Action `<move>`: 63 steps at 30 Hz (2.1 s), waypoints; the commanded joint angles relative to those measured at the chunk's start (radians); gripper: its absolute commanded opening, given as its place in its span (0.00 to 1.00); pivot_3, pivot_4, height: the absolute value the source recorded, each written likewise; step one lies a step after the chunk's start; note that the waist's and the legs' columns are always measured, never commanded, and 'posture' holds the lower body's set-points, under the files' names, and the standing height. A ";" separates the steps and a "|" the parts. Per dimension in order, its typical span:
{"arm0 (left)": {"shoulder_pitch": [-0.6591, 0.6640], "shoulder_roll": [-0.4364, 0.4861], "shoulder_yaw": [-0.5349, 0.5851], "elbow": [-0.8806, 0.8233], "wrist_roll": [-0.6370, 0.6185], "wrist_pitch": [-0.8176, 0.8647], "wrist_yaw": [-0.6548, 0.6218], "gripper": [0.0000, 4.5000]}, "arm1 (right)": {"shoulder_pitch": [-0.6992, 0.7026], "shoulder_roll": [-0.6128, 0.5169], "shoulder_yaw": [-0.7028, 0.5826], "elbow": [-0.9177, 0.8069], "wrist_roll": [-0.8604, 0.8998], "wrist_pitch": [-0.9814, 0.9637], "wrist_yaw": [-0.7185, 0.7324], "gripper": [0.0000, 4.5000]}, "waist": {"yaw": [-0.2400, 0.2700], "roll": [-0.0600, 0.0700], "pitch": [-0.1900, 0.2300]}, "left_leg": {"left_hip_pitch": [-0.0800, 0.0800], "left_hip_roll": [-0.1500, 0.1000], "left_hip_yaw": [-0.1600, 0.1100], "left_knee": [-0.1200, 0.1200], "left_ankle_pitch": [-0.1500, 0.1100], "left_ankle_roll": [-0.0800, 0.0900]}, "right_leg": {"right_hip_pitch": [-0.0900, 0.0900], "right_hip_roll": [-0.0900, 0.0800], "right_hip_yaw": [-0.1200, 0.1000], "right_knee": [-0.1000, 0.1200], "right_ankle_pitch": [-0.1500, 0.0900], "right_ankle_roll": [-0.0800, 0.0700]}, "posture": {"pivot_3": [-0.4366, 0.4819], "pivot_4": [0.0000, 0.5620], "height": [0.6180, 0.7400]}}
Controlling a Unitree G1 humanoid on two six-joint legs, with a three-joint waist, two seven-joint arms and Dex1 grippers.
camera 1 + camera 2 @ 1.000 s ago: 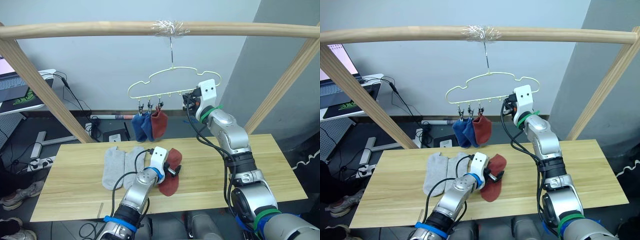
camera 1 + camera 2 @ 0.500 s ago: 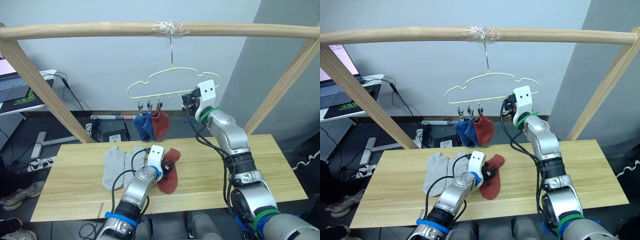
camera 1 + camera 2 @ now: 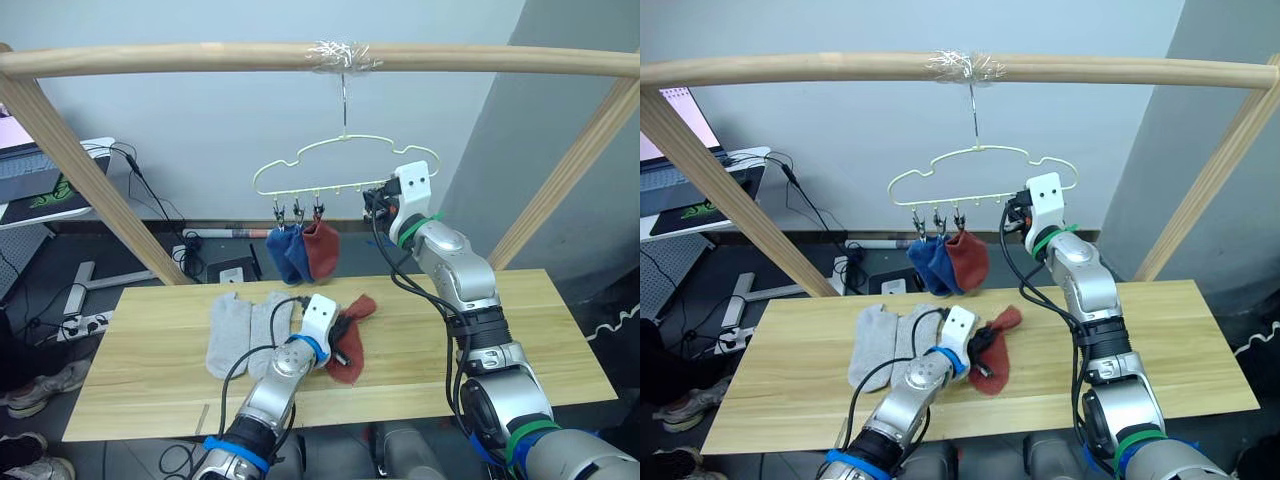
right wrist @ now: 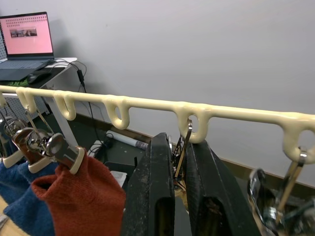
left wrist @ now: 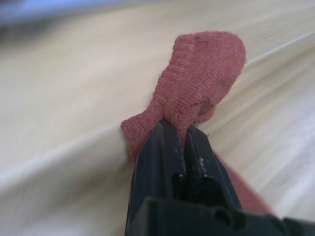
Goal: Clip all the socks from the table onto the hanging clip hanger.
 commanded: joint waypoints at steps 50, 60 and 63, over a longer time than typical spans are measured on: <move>-0.300 -0.059 0.103 0.220 0.082 -0.292 0.250 0.01 | 0.011 -0.019 -0.020 -0.127 0.087 0.086 -0.003 0.00 | -0.004 0.000 0.000 | -0.004 0.000 0.000 -0.001 0.000 0.000 | -0.003 0.000 0.000 0.000 0.000 0.001 | 0.42 0.24 0.97; -0.316 -0.073 0.114 0.219 0.078 -0.291 0.253 0.00 | 0.014 -0.002 -0.036 -0.133 0.118 0.112 -0.005 0.16 | -0.004 0.000 0.000 | -0.004 0.000 0.000 -0.001 0.000 0.000 | -0.003 0.000 0.000 0.000 0.000 0.001 | 0.42 0.24 0.97; -0.320 -0.077 0.120 0.217 0.077 -0.297 0.254 0.00 | 0.013 -0.004 -0.042 -0.130 0.121 0.108 -0.014 0.38 | -0.004 0.000 0.000 | -0.004 0.000 0.000 0.000 0.000 0.000 | -0.003 0.000 0.000 0.000 0.000 0.001 | 0.42 0.24 0.97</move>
